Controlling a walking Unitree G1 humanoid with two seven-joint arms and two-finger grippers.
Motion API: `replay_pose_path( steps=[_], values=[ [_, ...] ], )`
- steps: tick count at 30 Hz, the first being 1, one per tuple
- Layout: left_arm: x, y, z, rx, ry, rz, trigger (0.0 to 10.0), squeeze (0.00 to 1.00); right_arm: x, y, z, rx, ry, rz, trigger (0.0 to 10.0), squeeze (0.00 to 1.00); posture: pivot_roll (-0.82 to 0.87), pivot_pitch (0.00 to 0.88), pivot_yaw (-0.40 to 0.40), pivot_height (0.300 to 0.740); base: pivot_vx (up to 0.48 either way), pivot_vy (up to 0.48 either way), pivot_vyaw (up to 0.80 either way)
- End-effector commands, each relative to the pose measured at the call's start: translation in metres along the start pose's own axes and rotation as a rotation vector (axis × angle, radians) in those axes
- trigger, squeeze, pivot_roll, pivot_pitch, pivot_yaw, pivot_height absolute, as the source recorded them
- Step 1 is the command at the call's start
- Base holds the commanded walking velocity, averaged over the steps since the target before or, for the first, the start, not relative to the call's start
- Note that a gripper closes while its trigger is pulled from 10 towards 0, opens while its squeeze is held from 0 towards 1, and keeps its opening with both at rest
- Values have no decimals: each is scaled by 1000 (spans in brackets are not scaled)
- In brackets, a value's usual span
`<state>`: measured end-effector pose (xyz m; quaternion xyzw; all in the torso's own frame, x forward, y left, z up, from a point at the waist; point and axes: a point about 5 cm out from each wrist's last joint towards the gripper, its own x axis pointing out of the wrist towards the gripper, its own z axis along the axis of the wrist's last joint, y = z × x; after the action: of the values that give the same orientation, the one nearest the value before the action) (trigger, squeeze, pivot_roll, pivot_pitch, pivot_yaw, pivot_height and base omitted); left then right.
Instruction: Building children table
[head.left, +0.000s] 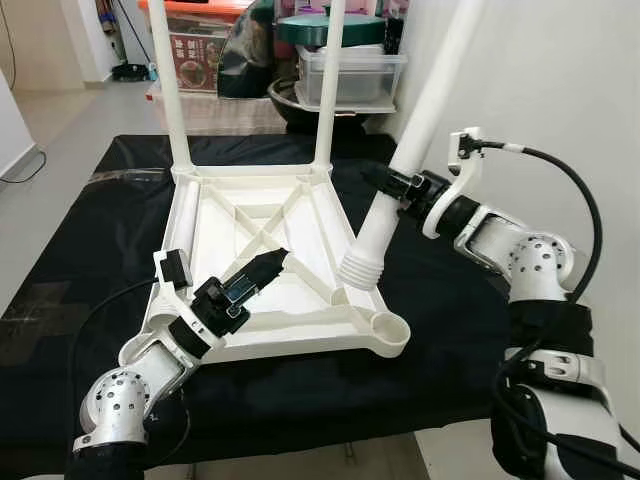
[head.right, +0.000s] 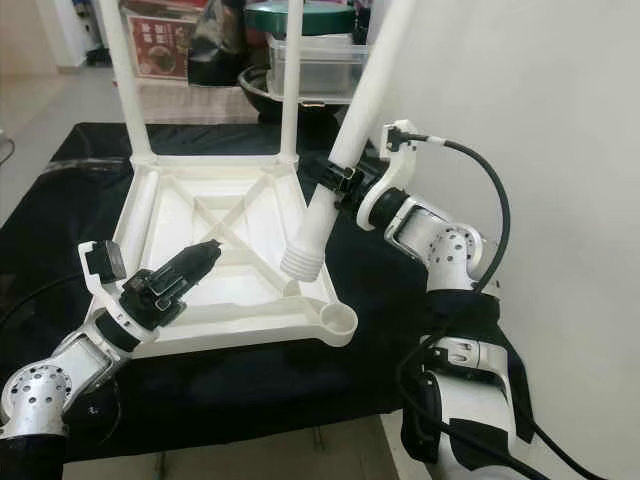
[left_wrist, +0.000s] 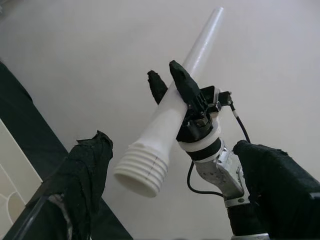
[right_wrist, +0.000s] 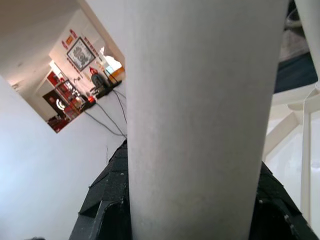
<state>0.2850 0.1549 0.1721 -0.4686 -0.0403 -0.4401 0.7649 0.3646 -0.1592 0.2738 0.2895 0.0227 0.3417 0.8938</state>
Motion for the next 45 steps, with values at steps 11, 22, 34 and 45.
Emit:
replay_pose_path(
  steps=[11, 22, 34, 45],
  values=[
    [-25, -15, -6, 342, 261, 125, 10000, 0, -15, 6, 19, 6, -145, 74, 0, 0, 24, 0, -89, 740, 0, 0, 0],
    [-33, -24, -26, 435, 468, 105, 10000, 0, -17, 45, -8, -32, -76, 473, 0, 0, 50, 0, -94, 740, 0, 0, 0],
    [-33, -32, -31, 447, 582, 15, 10000, 0, -22, 63, -32, -101, 27, 694, 0, 0, 60, 0, -93, 740, 0, 0, 0],
    [0, -40, -34, 476, 650, -165, 10000, 0, -9, 81, -67, -133, 95, 745, 0, 0, 44, 0, -73, 740, 0, 0, 0]
  ],
)
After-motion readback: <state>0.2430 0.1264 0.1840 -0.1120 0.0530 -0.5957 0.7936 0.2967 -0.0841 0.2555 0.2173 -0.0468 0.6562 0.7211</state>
